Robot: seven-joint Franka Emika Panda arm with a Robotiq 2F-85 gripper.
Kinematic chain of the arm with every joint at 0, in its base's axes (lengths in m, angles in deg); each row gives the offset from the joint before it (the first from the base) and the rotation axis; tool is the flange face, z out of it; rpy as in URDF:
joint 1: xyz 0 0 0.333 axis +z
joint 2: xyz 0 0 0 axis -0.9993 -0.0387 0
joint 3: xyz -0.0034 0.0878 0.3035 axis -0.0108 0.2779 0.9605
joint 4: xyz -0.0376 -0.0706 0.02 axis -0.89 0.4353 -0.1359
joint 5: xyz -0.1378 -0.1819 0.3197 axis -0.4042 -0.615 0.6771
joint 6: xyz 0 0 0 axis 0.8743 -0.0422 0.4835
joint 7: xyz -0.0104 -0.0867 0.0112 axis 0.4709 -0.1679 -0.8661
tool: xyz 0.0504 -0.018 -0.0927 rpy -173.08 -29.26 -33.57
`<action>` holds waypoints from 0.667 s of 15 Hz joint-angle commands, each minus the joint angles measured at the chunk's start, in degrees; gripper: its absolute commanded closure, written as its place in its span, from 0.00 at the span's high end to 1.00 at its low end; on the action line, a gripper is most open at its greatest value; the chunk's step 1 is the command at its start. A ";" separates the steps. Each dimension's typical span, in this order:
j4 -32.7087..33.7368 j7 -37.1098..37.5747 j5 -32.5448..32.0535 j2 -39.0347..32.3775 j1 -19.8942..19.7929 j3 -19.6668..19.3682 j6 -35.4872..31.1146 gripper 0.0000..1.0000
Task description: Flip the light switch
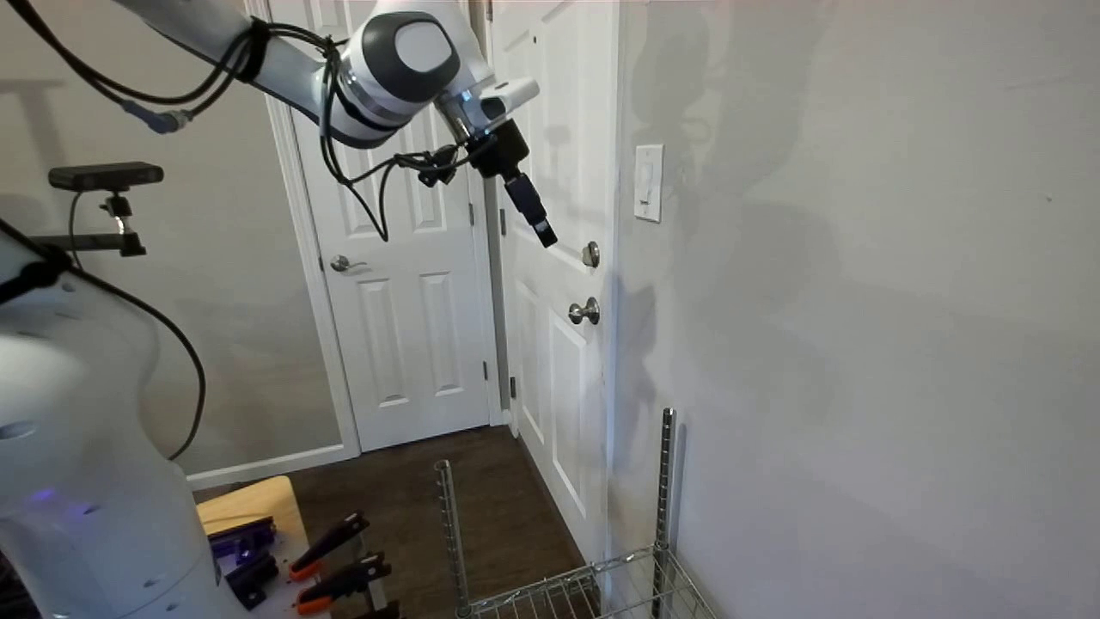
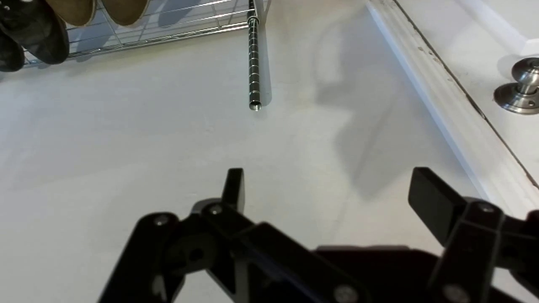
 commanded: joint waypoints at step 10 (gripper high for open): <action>8.54 15.51 -17.23 -10.57 -3.37 2.51 -7.44 1.00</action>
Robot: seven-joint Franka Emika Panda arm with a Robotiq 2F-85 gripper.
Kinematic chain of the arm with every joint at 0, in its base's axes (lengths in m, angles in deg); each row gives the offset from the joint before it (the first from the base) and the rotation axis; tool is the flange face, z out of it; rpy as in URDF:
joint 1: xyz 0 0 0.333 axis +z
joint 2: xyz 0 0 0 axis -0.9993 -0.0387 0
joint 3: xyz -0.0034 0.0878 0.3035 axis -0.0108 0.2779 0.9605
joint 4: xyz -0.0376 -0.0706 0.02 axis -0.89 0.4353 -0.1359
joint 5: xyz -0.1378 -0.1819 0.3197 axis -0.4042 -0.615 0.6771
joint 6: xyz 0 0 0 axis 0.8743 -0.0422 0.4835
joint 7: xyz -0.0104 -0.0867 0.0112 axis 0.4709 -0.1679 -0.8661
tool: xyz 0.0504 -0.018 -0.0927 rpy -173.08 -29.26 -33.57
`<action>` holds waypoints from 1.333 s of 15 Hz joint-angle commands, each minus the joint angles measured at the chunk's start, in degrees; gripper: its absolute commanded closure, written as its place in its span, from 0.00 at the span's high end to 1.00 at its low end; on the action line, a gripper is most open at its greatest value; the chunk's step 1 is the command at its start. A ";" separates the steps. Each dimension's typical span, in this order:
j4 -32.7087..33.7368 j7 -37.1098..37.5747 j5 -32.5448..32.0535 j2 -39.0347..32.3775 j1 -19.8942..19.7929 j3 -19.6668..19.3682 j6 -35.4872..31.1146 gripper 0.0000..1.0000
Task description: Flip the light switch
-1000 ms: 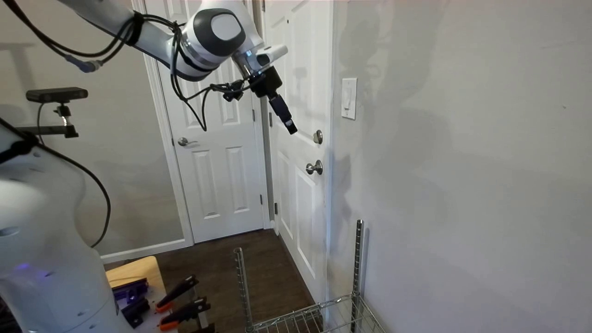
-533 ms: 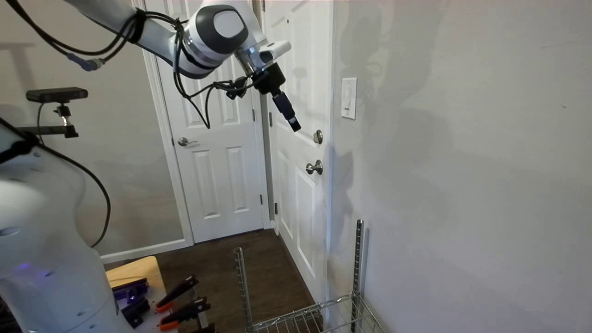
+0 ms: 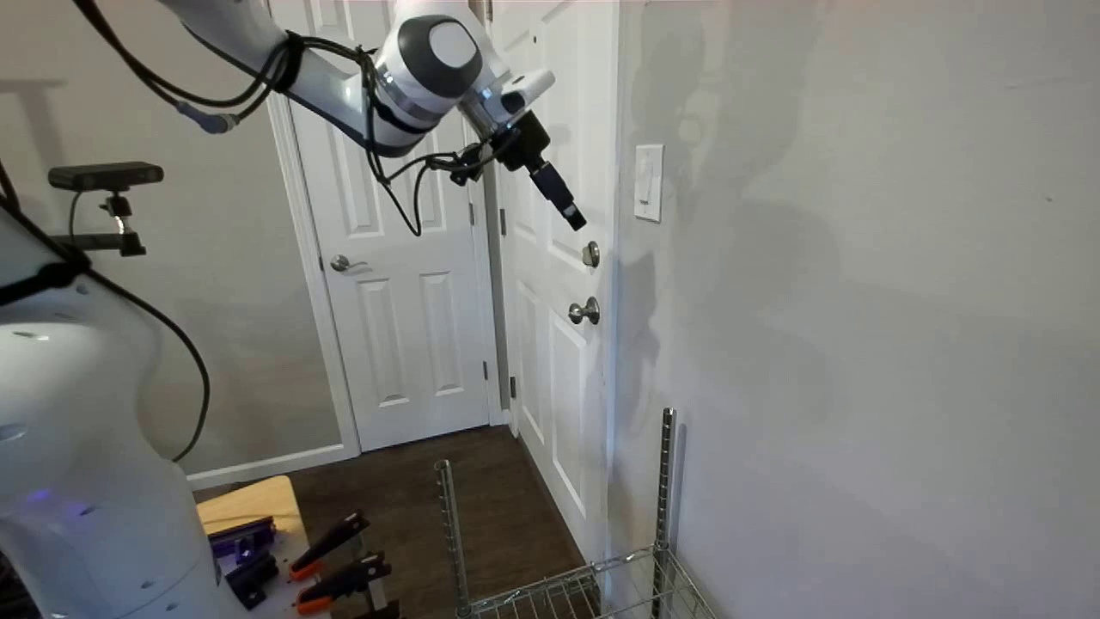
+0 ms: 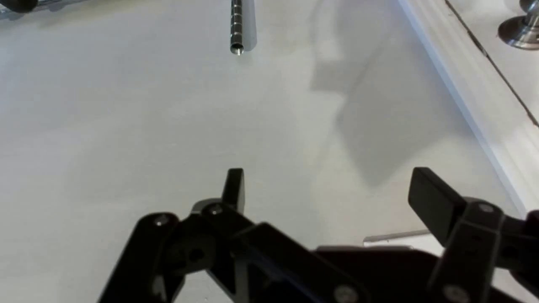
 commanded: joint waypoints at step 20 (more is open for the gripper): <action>12.01 36.78 -41.89 -14.38 8.76 -7.15 -2.01 1.00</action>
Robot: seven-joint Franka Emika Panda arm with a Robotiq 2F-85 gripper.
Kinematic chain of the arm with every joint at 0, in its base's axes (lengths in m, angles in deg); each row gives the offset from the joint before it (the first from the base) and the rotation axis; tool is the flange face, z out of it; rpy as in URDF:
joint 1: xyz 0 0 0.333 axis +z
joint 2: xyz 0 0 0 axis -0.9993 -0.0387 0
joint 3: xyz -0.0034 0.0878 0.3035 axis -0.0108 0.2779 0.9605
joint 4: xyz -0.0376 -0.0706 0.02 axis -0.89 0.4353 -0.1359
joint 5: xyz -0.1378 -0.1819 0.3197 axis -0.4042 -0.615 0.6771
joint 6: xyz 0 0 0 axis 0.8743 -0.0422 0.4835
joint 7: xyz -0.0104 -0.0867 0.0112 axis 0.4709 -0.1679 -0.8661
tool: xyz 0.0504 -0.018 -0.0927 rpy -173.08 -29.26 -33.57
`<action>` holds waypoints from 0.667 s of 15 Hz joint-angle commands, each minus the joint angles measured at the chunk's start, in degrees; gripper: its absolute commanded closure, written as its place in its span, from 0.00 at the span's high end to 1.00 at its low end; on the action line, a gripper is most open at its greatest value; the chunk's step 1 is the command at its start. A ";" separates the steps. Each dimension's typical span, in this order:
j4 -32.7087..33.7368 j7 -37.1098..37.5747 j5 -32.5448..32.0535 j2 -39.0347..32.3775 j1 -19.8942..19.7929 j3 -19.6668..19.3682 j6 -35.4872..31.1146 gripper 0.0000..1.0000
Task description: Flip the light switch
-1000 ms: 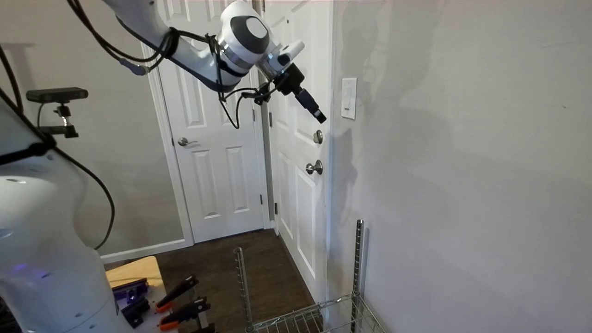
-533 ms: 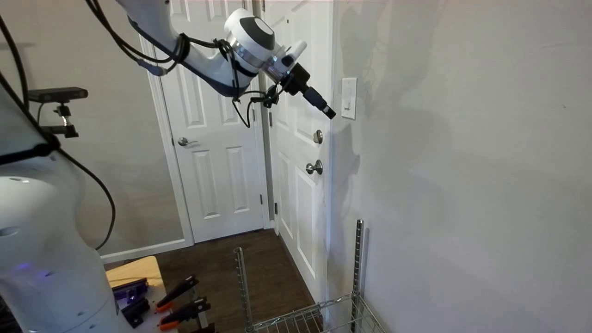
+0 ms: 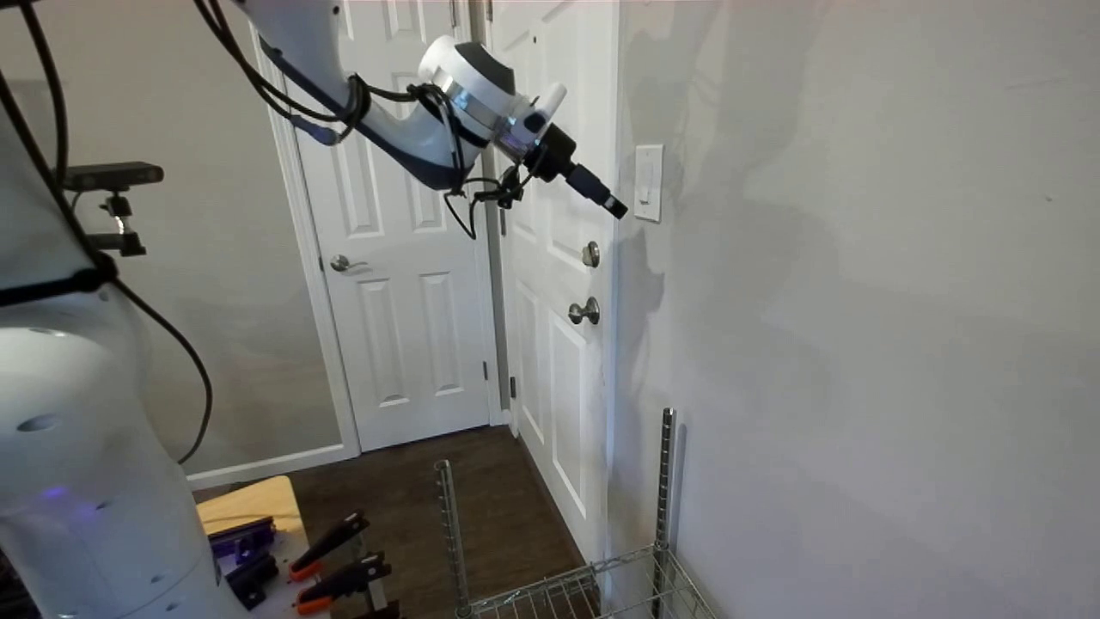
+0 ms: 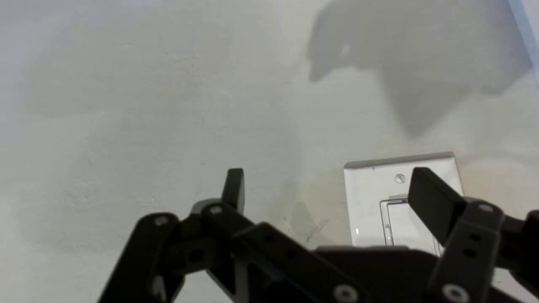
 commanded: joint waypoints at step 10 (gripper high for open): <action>6.31 10.26 -8.97 -6.03 3.96 -4.91 0.14 1.00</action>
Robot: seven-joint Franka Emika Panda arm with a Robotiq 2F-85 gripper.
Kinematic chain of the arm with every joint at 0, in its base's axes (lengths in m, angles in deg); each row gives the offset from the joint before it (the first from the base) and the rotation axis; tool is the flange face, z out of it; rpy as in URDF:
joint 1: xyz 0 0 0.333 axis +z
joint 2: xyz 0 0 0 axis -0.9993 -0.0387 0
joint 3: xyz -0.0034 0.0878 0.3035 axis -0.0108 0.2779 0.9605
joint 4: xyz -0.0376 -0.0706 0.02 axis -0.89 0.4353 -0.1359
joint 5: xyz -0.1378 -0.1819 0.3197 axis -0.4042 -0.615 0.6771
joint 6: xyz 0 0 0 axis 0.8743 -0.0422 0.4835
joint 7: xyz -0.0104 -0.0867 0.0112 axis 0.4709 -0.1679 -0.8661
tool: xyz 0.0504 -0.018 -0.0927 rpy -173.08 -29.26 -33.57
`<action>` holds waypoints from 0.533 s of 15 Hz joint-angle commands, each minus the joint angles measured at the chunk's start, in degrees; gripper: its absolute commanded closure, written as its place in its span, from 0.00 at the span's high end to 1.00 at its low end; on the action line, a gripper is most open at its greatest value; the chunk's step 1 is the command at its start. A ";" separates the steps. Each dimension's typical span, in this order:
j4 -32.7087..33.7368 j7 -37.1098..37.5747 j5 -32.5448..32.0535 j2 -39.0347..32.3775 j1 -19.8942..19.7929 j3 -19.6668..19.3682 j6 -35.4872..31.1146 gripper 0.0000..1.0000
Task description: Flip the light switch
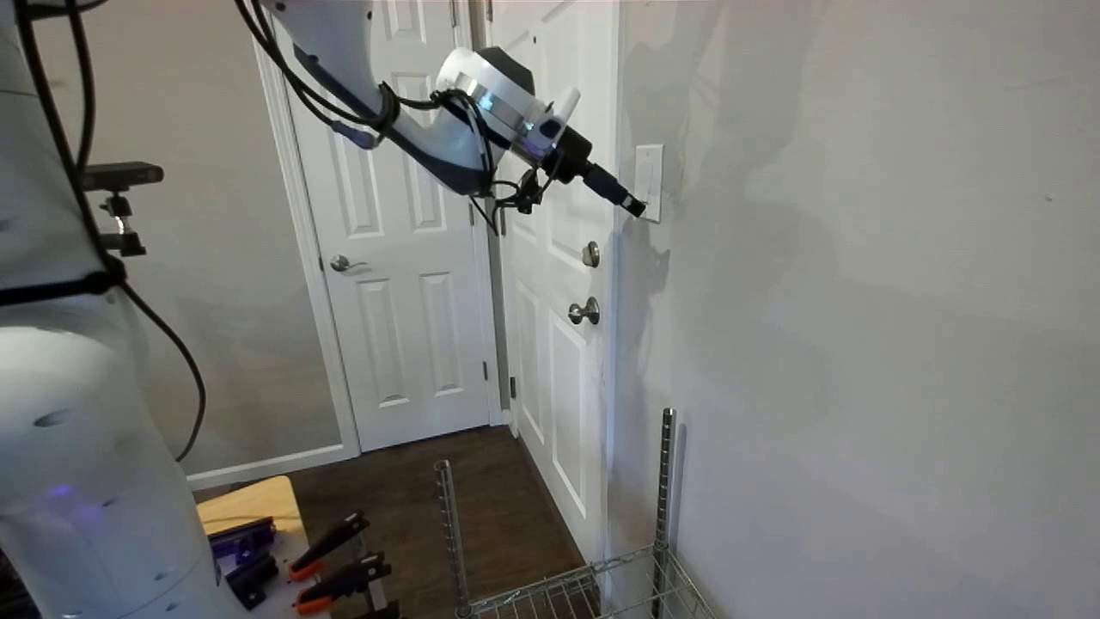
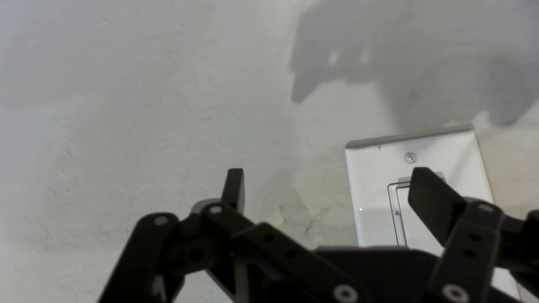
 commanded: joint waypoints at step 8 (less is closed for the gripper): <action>3.89 5.12 -3.46 -2.97 2.37 -2.52 0.38 1.00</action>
